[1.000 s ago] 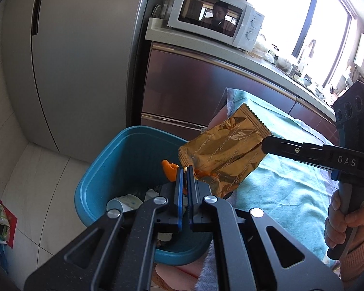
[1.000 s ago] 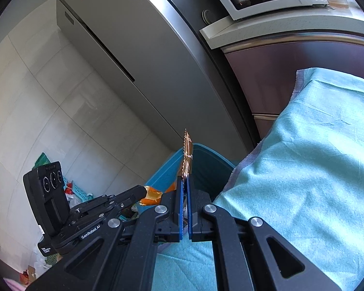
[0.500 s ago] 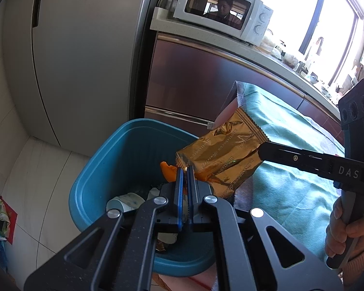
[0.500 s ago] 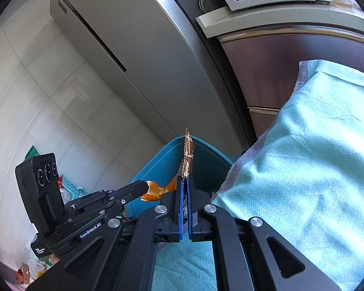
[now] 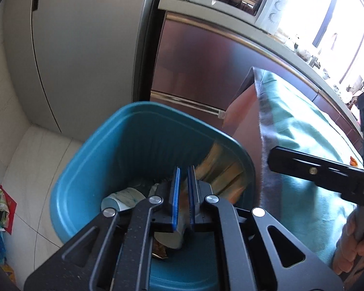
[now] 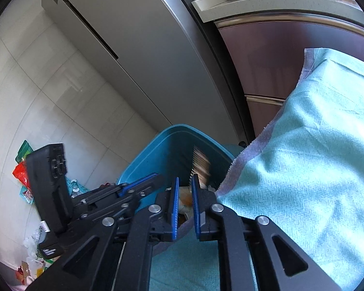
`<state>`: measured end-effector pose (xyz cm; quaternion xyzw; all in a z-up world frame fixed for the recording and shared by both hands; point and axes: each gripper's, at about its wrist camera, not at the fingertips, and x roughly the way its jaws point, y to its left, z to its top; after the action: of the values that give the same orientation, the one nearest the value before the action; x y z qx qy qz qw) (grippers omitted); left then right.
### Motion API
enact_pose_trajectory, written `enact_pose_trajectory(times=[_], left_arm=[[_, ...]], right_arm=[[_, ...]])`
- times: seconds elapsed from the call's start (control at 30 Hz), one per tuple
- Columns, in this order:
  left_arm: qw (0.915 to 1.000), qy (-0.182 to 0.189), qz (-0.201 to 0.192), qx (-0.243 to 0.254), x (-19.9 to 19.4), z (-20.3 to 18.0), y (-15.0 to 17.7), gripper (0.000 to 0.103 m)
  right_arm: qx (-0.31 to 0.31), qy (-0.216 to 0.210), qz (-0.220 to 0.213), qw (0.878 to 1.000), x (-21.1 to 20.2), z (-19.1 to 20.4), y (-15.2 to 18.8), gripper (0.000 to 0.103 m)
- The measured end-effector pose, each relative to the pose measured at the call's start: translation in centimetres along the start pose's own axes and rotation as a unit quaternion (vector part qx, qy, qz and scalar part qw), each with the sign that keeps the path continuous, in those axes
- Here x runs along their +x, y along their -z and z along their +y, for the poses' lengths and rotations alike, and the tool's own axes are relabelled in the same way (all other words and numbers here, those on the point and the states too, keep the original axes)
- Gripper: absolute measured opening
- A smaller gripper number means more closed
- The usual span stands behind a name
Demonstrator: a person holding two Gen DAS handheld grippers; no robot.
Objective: Collect trash
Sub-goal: 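Open both grippers to drop the orange peel and gold wrapper into the bin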
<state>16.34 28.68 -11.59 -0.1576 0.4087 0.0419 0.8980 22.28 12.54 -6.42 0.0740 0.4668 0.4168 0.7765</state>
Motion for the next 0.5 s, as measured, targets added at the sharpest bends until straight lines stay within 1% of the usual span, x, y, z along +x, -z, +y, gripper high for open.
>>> enact_pose_trajectory(times=[0.1,0.23,0.33,0.4,0.5], left_arm=[[0.9999,0.003,0.002,-0.010,0.4,0.2,0.3,0.009],[0.9999,0.000,-0.011,-0.009,-0.3,0.0,0.6,0.019],[0.9997,-0.001,-0.025,-0.003,-1.6,-0.3,0.8,0.024],[0.9993,0.004,-0.037,0.003,-2.7,-0.7,0.8,0.026],[0.9983,0.021,-0.053,0.014,-4.5,-1.6,0.9,0.032]], right_arm=[[0.000,-0.003,0.000,1.000,-0.1,0.0,0.1,0.014],[0.002,-0.010,-0.001,1.000,-0.8,-0.4,0.4,0.015],[0.002,-0.016,-0.004,1.000,-1.4,-0.9,0.6,0.015],[0.003,-0.018,-0.009,1.000,-2.0,-1.0,0.7,0.018],[-0.001,-0.021,-0.021,1.000,-3.8,-1.3,1.4,0.020]])
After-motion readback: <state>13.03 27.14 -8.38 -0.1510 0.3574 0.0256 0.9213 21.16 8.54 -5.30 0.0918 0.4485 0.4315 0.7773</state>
